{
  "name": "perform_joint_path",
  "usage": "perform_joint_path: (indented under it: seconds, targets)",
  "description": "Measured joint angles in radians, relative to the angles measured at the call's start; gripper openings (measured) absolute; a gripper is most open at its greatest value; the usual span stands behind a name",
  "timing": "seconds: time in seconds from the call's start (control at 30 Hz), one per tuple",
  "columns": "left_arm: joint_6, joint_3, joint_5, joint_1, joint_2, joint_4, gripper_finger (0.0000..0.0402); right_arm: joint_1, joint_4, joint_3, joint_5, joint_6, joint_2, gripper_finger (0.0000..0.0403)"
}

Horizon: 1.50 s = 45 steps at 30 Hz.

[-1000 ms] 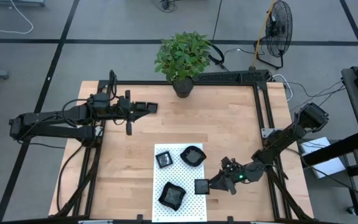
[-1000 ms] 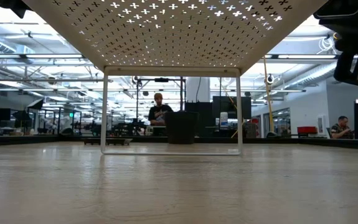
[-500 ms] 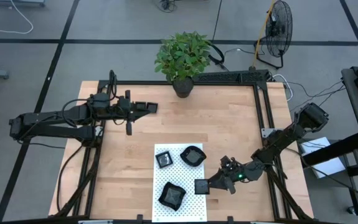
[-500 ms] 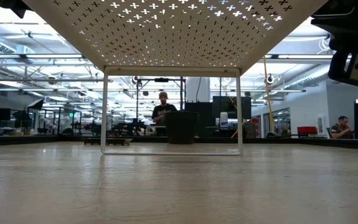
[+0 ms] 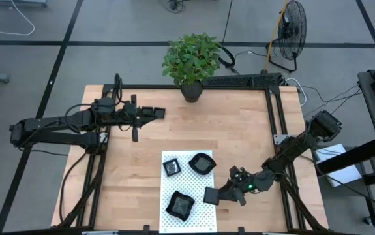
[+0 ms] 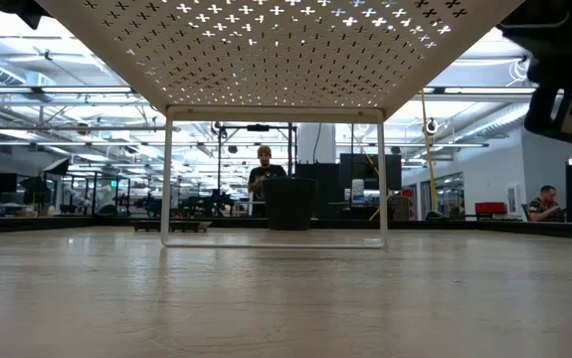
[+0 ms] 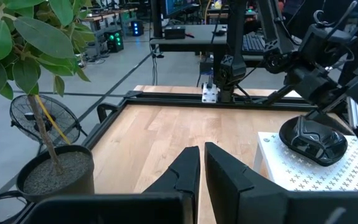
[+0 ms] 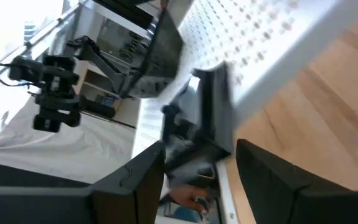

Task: Pick & Place Mini shaped plates
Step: Stack the square plate on top of the square plate on the shelf

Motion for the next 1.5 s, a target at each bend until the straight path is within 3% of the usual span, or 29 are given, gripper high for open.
perform_joint_path:
  seconds: [0.4,0.97,1.27,1.5]
  targets:
    - [0.0,0.0,0.0,0.0,0.0,0.0,0.0031,-0.001,0.065,0.001,0.0,-0.024,0.002,0.0179]
    - [0.0,0.0,0.0,0.0,0.0,0.0,0.0031,-0.001,0.137,0.001,-0.038,-0.11,0.002,0.0063]
    - [0.0,0.0,0.0,0.0,0.0,0.0,0.0031,-0.001,0.311,0.001,-0.104,-0.29,0.001,0.0022]
    - [0.0,0.0,0.0,0.0,0.0,0.0,0.0031,-0.021,0.349,0.021,-0.164,-0.411,0.002,0.0002]
